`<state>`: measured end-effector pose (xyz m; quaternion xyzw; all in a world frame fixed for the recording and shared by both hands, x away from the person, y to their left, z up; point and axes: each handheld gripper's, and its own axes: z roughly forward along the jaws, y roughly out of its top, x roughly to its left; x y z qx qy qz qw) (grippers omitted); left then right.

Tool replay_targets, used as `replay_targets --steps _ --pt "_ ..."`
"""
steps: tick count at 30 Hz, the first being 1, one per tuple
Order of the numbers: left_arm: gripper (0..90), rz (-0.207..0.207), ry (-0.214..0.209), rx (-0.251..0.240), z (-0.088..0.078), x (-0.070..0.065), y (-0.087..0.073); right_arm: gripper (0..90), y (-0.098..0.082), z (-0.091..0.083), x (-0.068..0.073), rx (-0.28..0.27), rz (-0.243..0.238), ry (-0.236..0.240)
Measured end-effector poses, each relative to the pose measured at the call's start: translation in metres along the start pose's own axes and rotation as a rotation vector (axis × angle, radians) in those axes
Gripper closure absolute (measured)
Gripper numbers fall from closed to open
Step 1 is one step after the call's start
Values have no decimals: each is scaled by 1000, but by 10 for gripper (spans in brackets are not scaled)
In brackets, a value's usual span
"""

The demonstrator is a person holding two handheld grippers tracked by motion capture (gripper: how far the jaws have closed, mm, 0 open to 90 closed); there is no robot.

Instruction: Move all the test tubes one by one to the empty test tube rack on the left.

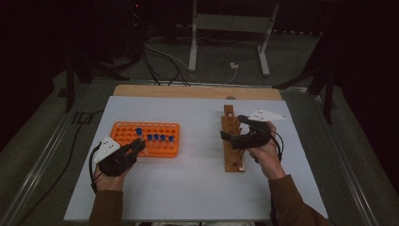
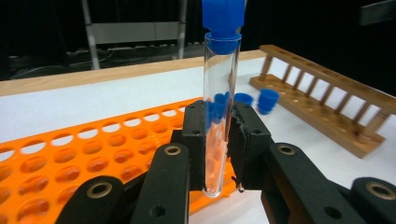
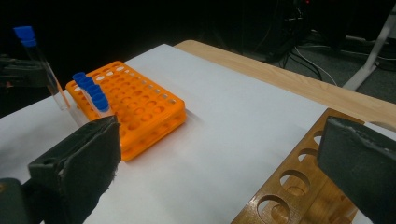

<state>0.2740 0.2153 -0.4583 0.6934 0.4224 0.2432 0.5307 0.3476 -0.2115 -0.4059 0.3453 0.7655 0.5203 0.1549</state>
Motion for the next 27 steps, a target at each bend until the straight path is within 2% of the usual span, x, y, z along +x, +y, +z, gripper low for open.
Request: replay_targets --steps 7,11,16,27 --pt "783 -18 74 -9 9 4 -3 0 -1 -1 0 1 1 -4" --pt "783 -30 99 -8 14 6 -6 0 -2 0 0 5 -1 -7" --pt "783 -47 104 -10 19 8 -9 0 -2 0 0 7 0 -7" --pt "783 -36 120 30 28 11 -15 0 -4 2 1 14 -2 -6"
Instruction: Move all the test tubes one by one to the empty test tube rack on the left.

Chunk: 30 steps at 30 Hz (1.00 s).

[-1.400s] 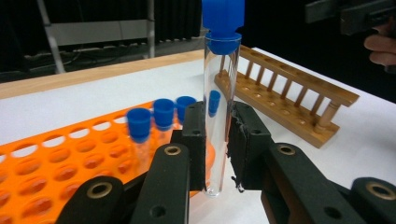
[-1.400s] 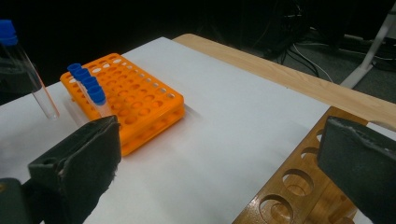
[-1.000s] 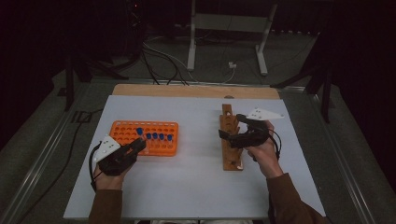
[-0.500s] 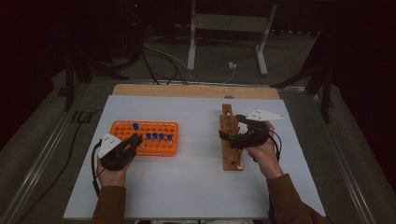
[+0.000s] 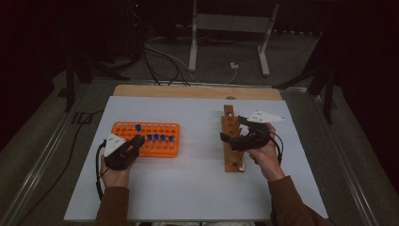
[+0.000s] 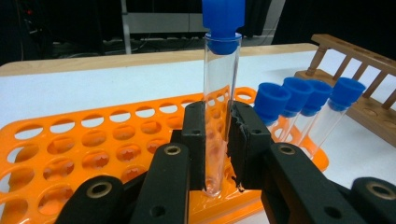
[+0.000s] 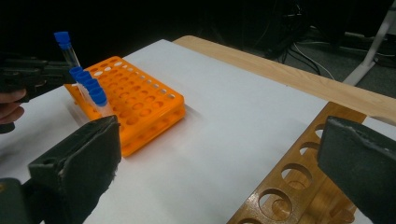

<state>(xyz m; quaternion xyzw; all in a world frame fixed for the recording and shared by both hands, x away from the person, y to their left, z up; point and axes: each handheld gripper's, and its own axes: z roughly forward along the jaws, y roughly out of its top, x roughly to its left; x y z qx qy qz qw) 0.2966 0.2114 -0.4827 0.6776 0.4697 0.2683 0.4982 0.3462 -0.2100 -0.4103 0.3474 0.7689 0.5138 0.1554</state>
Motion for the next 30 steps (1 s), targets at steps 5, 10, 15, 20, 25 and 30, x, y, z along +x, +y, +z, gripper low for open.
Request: replay_targets --steps 5,10,15,20,25,30 --pt "781 14 7 31 4 0 -4 0 0 0 0 0 1 2" --pt "782 37 14 89 11 -1 -9 0 -1 2 2 9 -6 10" --pt "783 53 7 119 14 -2 -11 0 -1 2 1 7 -4 11" --pt "784 82 10 160 16 -2 -14 0 -2 2 0 7 -1 9" --pt "784 97 16 170 16 -5 -14 0 -2 1 1 9 -1 9" --pt "784 105 21 177 14 -6 -14 0 -2 0 0 9 -3 11"
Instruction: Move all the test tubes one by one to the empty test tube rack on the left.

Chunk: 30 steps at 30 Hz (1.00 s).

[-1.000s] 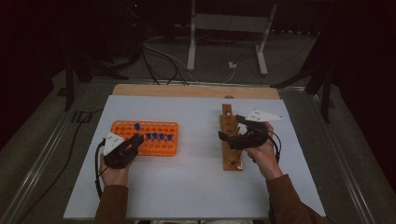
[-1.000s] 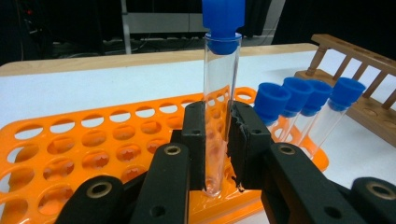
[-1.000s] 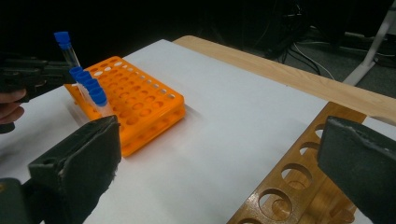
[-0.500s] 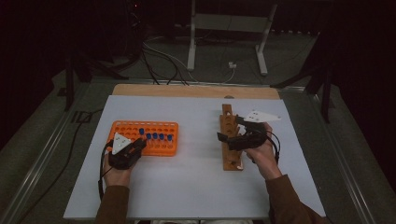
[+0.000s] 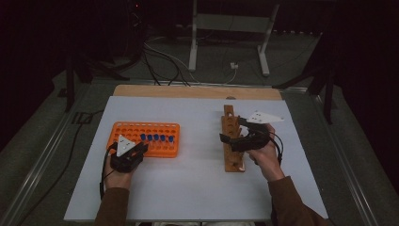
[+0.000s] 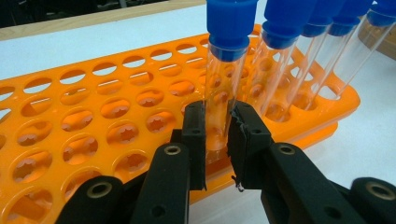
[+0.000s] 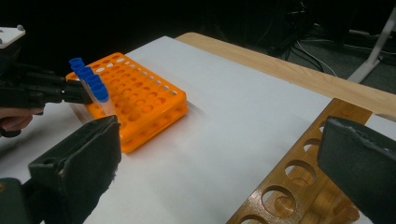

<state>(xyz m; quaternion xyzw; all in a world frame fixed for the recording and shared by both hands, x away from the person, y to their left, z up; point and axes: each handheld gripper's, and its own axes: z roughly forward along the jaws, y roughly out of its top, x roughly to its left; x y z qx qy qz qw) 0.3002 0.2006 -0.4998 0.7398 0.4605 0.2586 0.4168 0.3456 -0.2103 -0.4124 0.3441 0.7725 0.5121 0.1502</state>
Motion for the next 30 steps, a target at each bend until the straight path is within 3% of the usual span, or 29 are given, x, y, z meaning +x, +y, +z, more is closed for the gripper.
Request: replay_targets --steps 6,10,15,20,30 --pt "780 -11 -13 7 -1 1 0 0 -1 0 0 0 -3 0" --pt "765 -41 -28 7 -2 2 1 0 -1 -1 -1 1 -1 -4" --pt "681 -46 -27 -1 -6 5 0 0 -1 -3 -3 -4 0 -9" --pt "577 -84 -49 -54 -18 10 2 0 -4 -5 -5 -6 5 -17" --pt "392 -106 -67 -191 -39 10 12 0 -24 -17 -13 -42 14 -53"
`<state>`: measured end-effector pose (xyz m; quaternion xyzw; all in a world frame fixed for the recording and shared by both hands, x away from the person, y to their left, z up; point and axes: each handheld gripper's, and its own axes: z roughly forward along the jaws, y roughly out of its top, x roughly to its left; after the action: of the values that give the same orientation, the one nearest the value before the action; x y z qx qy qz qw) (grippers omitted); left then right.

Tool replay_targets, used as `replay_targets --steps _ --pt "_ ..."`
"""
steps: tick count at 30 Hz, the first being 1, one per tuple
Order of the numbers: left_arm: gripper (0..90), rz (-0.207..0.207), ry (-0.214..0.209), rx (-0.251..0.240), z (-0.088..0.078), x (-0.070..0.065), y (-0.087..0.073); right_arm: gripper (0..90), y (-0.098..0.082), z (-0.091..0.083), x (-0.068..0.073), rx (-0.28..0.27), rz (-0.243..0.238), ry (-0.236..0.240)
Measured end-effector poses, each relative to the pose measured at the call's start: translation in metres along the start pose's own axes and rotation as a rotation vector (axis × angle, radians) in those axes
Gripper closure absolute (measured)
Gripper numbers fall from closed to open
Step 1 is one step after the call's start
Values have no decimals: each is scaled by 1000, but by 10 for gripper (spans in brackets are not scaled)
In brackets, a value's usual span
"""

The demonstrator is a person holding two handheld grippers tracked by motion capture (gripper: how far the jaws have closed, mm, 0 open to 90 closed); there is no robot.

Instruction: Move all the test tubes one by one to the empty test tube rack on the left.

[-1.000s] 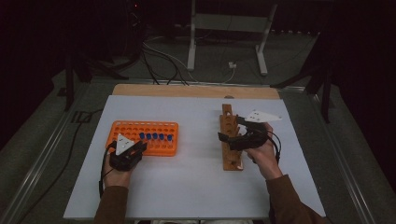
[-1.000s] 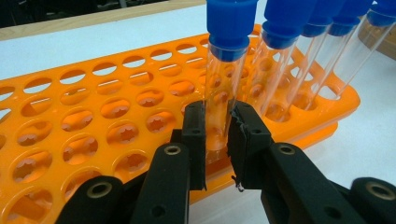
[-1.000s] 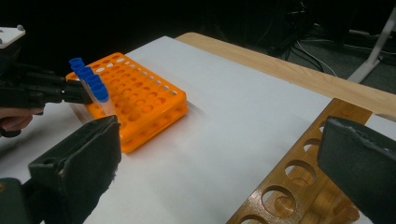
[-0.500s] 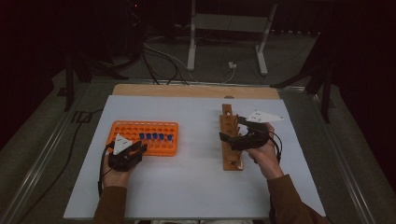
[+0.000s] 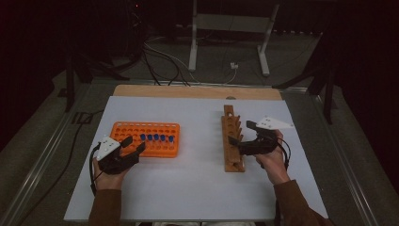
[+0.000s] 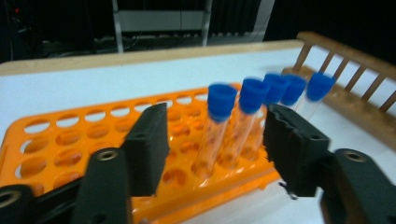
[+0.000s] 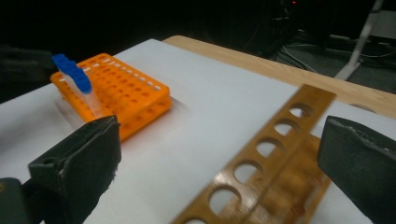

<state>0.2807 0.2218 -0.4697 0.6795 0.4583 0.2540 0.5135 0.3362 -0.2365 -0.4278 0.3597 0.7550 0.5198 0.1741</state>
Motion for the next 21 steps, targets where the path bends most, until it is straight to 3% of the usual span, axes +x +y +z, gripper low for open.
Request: replay_targets --steps 8,11,17,21 --pt "224 -6 27 -46 -6 -2 5 0 -14 -11 -3 -42 1 -30" --pt "165 -15 35 -56 -8 -2 6 0 -20 -13 -4 -34 3 -42" --pt "36 -26 38 -50 -9 -2 7 0 -29 -19 -5 -45 -2 -70" --pt "7 -30 36 -58 -9 -3 7 0 -38 -25 -7 -62 9 -85"
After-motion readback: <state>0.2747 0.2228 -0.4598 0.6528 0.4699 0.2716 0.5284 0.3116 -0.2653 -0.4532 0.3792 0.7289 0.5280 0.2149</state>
